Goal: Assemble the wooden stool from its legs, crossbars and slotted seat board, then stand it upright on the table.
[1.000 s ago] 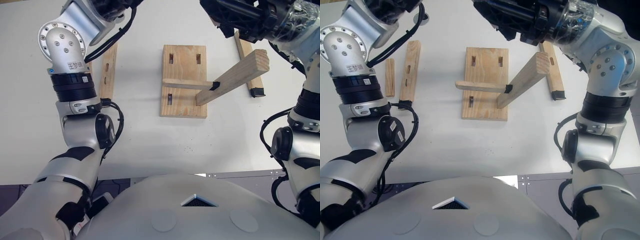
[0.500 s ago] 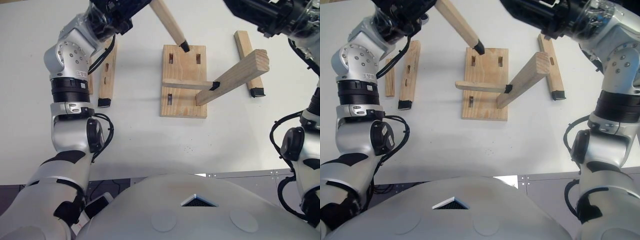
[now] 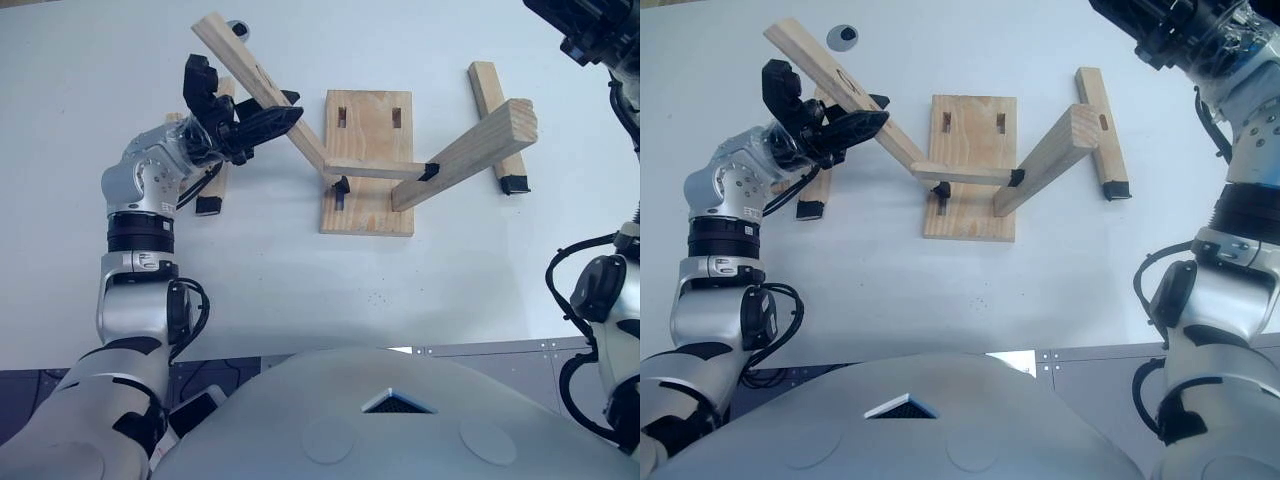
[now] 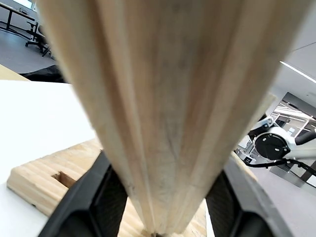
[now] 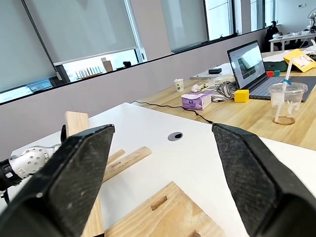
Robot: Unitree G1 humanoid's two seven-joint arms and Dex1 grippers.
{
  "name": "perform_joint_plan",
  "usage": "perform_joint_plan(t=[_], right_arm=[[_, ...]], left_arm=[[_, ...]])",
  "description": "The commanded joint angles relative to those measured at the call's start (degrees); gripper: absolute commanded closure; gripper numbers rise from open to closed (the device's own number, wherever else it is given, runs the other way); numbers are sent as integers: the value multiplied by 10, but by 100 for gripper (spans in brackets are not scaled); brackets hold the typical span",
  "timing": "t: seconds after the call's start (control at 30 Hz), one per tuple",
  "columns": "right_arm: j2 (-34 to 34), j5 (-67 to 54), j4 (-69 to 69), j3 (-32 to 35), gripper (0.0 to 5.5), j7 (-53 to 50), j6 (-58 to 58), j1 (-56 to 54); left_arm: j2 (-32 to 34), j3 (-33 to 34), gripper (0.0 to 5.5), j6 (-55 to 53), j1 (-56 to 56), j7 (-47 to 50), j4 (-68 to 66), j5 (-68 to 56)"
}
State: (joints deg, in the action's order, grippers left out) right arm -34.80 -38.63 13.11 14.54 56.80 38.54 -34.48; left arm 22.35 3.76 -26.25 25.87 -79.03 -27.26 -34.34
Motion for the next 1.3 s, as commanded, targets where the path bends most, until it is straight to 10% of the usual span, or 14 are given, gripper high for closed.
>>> perform_joint_plan(t=[0.03, 0.87, 1.3], right_arm=[[-10, 10, 3, -3, 187, 3, -7, -1], [0, 18, -41, -6, 187, -24, -19, 51], [-2, 25, -36, -13, 187, -25, -28, 60]], left_arm=[[16, -16, 348, 9, -12, -11, 14, 23], [95, -105, 349, 225, -56, -80, 52, 122], [65, -83, 349, 129, -83, -30, 42, 42]])
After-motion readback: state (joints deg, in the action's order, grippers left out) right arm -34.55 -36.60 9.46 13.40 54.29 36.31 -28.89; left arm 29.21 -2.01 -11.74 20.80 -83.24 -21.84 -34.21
